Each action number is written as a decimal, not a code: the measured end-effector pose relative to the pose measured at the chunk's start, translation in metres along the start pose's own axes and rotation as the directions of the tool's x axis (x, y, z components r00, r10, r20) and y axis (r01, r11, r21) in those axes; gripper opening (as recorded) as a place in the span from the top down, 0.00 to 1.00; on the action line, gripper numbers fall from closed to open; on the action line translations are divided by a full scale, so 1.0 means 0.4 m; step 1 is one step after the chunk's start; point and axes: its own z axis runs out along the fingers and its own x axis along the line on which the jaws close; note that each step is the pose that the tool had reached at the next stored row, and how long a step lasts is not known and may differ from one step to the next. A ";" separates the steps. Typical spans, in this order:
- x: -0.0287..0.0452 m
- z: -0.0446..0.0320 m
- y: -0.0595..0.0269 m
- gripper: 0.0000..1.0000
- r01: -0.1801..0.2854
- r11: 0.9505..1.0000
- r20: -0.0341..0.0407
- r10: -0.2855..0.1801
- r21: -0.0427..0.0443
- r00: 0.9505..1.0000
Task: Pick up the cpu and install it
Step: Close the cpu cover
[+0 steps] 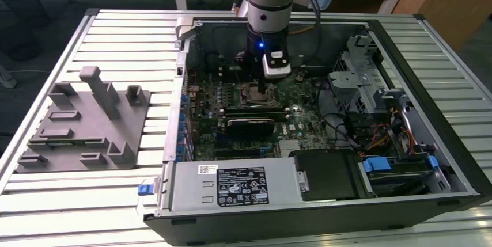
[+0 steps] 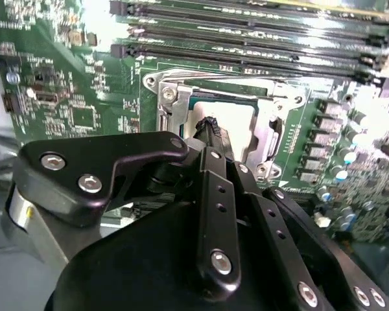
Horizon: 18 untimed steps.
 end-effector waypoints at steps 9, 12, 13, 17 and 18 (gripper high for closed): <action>0.000 0.002 0.000 0.89 0.163 0.987 0.002 -0.163 -0.002 0.987; 0.000 0.003 0.000 0.89 0.217 0.976 0.003 -0.217 -0.003 0.976; 0.000 0.004 0.000 0.89 0.235 0.972 0.003 -0.235 -0.003 0.972; 0.000 0.005 0.000 0.89 0.315 0.949 0.004 -0.315 -0.004 0.949; 0.000 0.006 0.000 0.89 0.332 0.943 0.004 -0.332 -0.005 0.943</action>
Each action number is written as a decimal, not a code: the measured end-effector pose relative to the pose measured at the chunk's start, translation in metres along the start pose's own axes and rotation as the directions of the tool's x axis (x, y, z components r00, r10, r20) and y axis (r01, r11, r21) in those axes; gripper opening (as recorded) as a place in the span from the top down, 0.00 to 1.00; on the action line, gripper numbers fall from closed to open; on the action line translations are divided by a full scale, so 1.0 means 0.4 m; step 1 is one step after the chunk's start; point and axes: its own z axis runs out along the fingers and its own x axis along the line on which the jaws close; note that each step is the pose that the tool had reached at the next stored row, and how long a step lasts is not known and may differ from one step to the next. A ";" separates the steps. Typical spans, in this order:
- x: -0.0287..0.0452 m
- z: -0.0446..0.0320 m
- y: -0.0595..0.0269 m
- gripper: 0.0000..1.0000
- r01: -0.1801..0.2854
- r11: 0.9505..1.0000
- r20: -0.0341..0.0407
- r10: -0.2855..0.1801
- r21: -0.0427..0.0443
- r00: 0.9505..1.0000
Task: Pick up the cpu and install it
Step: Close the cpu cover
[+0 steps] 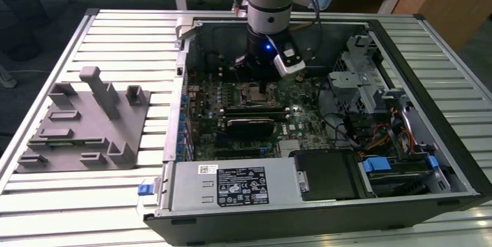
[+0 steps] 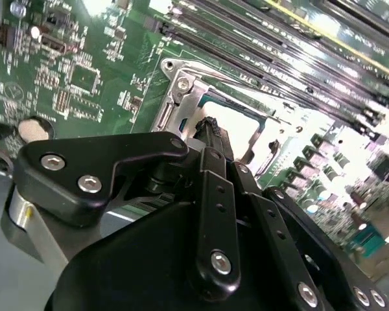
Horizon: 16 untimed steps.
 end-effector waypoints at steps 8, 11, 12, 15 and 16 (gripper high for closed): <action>0.000 0.001 0.000 0.89 0.072 0.997 0.001 -0.072 -0.002 0.997; 0.000 0.001 0.000 0.89 0.073 0.997 0.001 -0.073 -0.002 0.997; 0.002 0.001 0.000 0.89 0.073 0.997 0.001 -0.073 -0.002 0.997; 0.012 0.001 -0.001 0.89 0.073 0.997 0.001 -0.073 -0.002 0.997; 0.017 0.001 -0.001 0.89 0.073 0.997 0.001 -0.073 -0.002 0.997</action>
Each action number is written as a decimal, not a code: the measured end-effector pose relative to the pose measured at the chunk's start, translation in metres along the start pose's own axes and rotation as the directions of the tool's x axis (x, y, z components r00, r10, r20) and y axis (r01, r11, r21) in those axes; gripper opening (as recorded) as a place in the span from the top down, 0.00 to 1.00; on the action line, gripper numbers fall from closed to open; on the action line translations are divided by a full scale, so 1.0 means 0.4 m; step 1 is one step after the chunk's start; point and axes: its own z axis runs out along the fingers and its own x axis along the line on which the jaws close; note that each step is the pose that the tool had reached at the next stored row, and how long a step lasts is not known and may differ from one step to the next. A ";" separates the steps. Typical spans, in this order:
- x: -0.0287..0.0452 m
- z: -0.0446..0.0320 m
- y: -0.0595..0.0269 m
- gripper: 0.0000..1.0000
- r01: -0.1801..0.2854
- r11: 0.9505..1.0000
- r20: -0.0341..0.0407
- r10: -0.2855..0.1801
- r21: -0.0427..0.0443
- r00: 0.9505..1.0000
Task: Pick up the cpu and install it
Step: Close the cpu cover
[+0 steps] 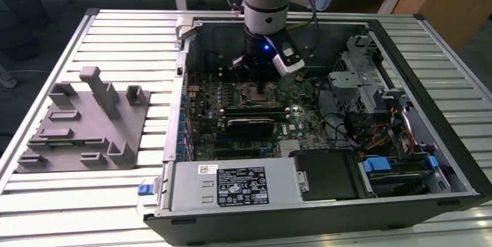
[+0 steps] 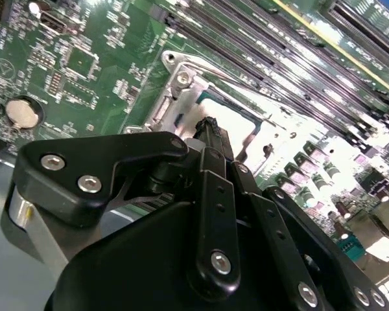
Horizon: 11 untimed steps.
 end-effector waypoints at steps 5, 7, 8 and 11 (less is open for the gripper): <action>0.027 -0.001 0.000 0.89 0.000 1.000 0.000 0.000 0.000 1.000; 0.037 -0.001 0.000 0.89 0.000 1.000 0.000 0.000 0.000 1.000; 0.041 -0.002 0.000 0.89 0.000 1.000 0.000 0.000 0.000 1.000; 0.055 -0.002 0.000 0.89 0.000 1.000 0.000 0.000 0.000 1.000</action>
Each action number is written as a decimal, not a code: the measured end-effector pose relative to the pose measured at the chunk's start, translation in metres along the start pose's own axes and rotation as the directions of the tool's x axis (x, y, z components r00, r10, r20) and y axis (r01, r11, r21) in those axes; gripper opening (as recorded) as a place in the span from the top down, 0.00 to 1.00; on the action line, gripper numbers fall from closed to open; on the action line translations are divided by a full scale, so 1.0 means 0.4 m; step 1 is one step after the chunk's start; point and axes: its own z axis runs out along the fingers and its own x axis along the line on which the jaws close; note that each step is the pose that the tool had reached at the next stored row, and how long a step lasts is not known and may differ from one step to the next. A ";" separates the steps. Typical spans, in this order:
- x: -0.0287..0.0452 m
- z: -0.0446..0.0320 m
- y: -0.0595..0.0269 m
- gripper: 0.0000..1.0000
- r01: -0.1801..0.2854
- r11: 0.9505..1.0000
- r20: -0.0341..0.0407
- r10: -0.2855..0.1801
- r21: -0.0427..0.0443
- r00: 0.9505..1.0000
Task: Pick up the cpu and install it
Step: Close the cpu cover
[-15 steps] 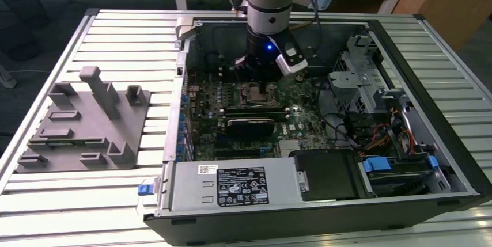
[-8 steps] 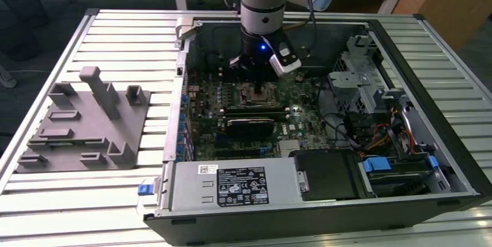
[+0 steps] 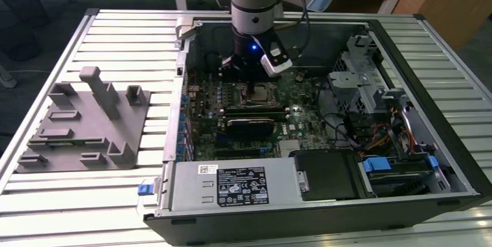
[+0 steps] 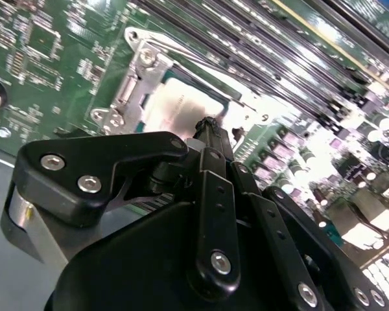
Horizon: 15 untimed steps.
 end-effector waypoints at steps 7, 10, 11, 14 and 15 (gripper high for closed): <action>0.033 -0.001 0.000 0.89 0.000 1.000 0.000 0.000 0.000 1.000; 0.048 -0.002 0.000 0.89 0.000 1.000 0.000 0.000 0.000 1.000; 0.053 -0.002 0.000 0.89 0.000 1.000 0.000 0.000 0.000 1.000; 0.066 -0.003 0.000 0.89 0.000 1.000 0.001 0.000 0.000 1.000; 0.070 -0.003 0.000 0.89 0.000 1.000 0.001 0.000 0.000 1.000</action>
